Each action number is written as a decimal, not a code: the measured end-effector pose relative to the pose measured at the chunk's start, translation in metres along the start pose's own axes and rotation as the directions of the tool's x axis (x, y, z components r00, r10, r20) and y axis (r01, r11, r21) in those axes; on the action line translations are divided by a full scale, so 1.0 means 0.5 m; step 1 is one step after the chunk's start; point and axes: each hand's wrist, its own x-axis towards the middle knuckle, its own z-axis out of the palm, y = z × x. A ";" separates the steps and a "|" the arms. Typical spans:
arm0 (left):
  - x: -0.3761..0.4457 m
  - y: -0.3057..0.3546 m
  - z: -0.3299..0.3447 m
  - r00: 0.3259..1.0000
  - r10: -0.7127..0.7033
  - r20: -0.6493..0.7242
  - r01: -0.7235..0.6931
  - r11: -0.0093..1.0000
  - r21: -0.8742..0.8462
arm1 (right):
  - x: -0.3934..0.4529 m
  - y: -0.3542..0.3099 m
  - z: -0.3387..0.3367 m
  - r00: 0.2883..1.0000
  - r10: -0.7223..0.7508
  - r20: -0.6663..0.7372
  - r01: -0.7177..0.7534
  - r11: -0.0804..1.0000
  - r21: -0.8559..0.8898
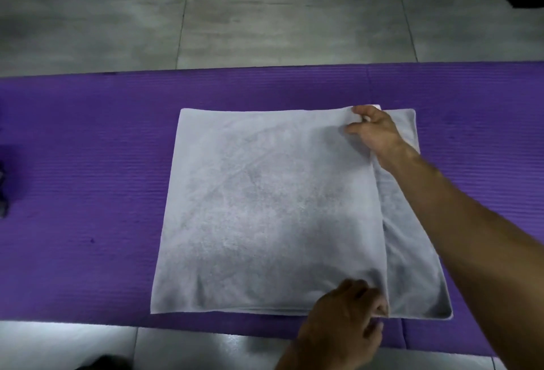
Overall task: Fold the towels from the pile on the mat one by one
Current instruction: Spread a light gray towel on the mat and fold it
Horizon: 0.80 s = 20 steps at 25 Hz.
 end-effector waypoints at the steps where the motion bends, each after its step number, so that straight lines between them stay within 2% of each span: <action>1: -0.005 -0.020 -0.015 0.999 -0.018 -0.050 0.017 1.000 -0.021 | -0.012 0.006 0.022 0.989 -0.109 -0.101 0.085 0.972 -0.220; 2: -0.016 -0.048 -0.034 0.986 -0.060 -0.154 0.056 0.998 -0.032 | -0.032 0.015 0.050 0.947 -0.286 -0.149 0.201 0.884 -0.422; 3: -0.037 -0.086 -0.059 0.953 -0.121 -0.278 0.112 0.993 -0.045 | -0.061 0.023 0.085 0.876 -0.463 -0.135 0.329 0.778 -0.535; 4: -0.069 -0.128 -0.087 0.904 -0.192 -0.382 0.191 0.981 -0.041 | -0.093 0.035 0.126 0.804 -0.591 -0.071 0.452 0.683 -0.574; 6: -0.161 -0.211 -0.139 0.815 -0.310 -0.490 0.384 0.922 0.057 | -0.165 0.063 0.214 0.698 -0.705 0.126 0.637 0.531 -0.559; 7: -0.218 -0.249 -0.157 0.788 -0.361 -0.498 0.472 0.874 0.114 | -0.199 0.079 0.263 0.667 -0.706 0.238 0.696 0.476 -0.538; 9: -0.321 -0.300 -0.170 0.784 -0.443 -0.434 0.581 0.771 0.262 | -0.269 0.107 0.360 0.597 -0.654 0.465 0.777 0.328 -0.537; 11: -0.384 -0.317 -0.155 0.778 -0.513 -0.363 0.624 0.698 0.351 | -0.318 0.127 0.446 0.531 -0.530 0.661 0.833 0.185 -0.521; 12: -0.399 -0.319 -0.145 0.767 -0.538 -0.350 0.639 0.686 0.348 | -0.322 0.125 0.479 0.514 -0.477 0.713 0.844 0.134 -0.519; 13: -0.402 -0.315 -0.140 0.754 -0.554 -0.353 0.655 0.678 0.334 | -0.309 0.113 0.504 0.527 -0.443 0.725 0.837 0.121 -0.534; 16: -0.387 -0.305 -0.138 0.701 -0.552 -0.451 0.701 0.650 0.294 | -0.218 0.026 0.561 0.637 -0.379 0.671 0.758 0.151 -0.635; 18: -0.378 -0.307 -0.137 0.679 -0.515 -0.523 0.700 0.670 0.249 | -0.145 -0.043 0.598 0.691 -0.310 0.653 0.711 0.132 -0.691; 20: -0.371 -0.312 -0.144 0.656 -0.488 -0.576 0.690 0.697 0.196 | -0.098 -0.100 0.634 0.715 -0.236 0.658 0.694 0.127 -0.709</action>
